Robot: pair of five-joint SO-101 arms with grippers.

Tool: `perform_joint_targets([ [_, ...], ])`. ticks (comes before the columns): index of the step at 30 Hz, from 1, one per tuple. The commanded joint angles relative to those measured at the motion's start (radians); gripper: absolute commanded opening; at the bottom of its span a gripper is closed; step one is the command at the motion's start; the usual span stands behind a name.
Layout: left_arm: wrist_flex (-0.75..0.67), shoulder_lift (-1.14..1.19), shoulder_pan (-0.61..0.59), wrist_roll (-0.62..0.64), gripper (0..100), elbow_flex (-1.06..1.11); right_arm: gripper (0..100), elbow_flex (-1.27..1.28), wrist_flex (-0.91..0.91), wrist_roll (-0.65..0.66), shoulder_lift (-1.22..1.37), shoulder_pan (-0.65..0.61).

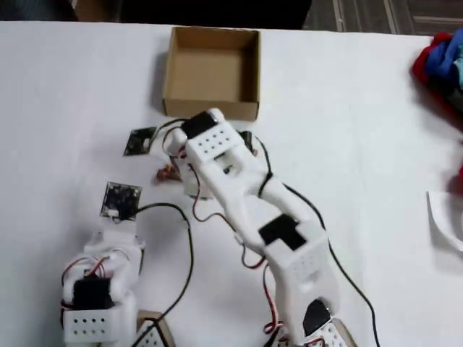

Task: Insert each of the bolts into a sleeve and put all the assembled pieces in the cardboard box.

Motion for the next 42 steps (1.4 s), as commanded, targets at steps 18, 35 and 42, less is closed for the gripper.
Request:
perform_joint_targets([
  [18, -0.006, -0.005, 0.008, 0.003, 3, 0.021, 19.1, -0.351, 0.133, 0.106, 0.243, 0.147],
  [35, -0.006, -0.005, 0.008, 0.003, 3, 0.021, 13.2, -0.358, 0.119, 0.048, 0.329, 0.073],
  [42, -0.006, -0.005, 0.008, 0.003, 3, 0.021, 13.1, -0.43, 0.151, -0.129, 0.329, 0.099],
])
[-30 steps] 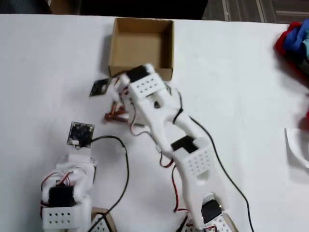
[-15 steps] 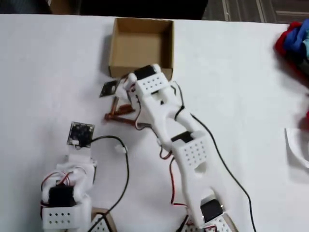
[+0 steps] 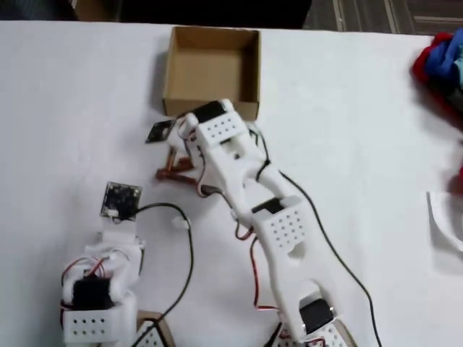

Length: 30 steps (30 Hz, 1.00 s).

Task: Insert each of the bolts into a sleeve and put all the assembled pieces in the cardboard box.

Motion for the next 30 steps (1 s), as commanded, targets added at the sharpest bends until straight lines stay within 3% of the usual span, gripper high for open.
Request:
perform_joint_targets([
  [1, -0.006, -0.005, 0.006, 0.003, 3, 0.021, 14.8, -0.078, 0.024, -0.092, -0.012, -0.002],
  [6, -0.006, -0.005, 0.006, 0.003, 3, 0.021, 24.8, -0.167, 0.058, -0.215, -0.012, -0.007],
  [9, -0.006, -0.005, 0.006, 0.003, 3, 0.021, 28.2, -0.198, 0.064, -0.216, -0.012, -0.01],
  [19, -0.006, -0.005, 0.006, 0.003, 3, 0.021, 28.3, -0.184, 0.074, 0.181, -0.012, -0.005],
  [30, -0.006, -0.005, 0.006, 0.003, 3, 0.021, 28.3, 0.173, 0.074, 0.397, -0.176, -0.114],
])
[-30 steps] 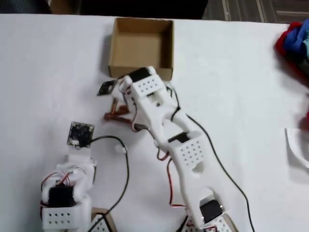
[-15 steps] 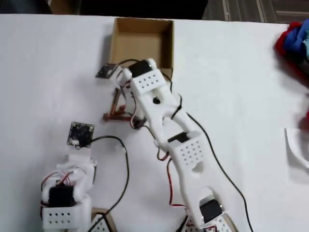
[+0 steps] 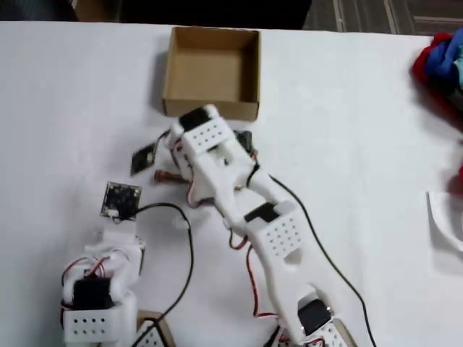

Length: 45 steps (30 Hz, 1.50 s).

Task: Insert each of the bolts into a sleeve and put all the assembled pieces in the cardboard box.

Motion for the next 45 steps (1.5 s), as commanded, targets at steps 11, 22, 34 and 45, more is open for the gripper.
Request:
perform_joint_targets([
  [11, -0.006, -0.005, 0.006, 0.003, 3, 0.021, 28.3, 0.064, 0.019, 0.034, -0.094, -0.028],
  [22, -0.006, -0.005, 0.006, 0.003, 3, 0.021, 17.2, 0.018, -0.128, -0.264, -0.084, -0.022],
  [34, -0.006, -0.005, 0.006, 0.003, 3, 0.021, 9.8, 0.012, -0.202, -0.358, -0.091, 0.068],
  [45, -0.006, -0.005, 0.006, 0.003, 3, 0.021, 10.8, 0.011, -0.065, -0.353, -0.16, -0.024],
])
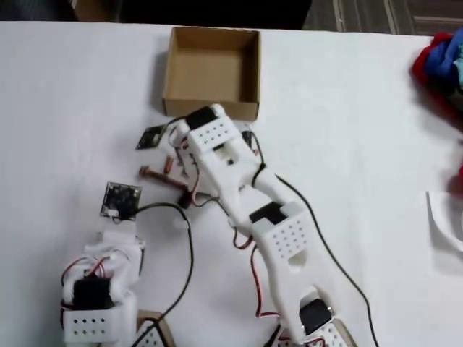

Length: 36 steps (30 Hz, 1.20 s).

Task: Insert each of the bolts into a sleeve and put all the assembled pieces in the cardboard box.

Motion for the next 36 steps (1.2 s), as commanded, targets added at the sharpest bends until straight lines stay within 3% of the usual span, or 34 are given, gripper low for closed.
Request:
perform_joint_targets([
  [1, -0.006, -0.005, 0.006, 0.003, 3, 0.021, 12.4, -0.029, 0.022, -0.002, -0.124, -0.053],
  [8, -0.006, -0.005, 0.006, 0.003, 3, 0.021, 27.6, -0.031, 0.015, 0.003, -0.162, -0.07],
  [14, -0.006, -0.005, 0.006, 0.003, 3, 0.021, 27.6, -0.023, 0.021, 0.008, -0.156, -0.099],
  [24, -0.006, -0.005, 0.006, 0.003, 3, 0.021, 27.6, -0.021, 0.021, 0.201, -0.153, -0.163],
  [36, -0.006, -0.005, 0.006, 0.003, 3, 0.021, 27.6, -0.063, 0.013, 0.199, 0.085, -0.177],
])
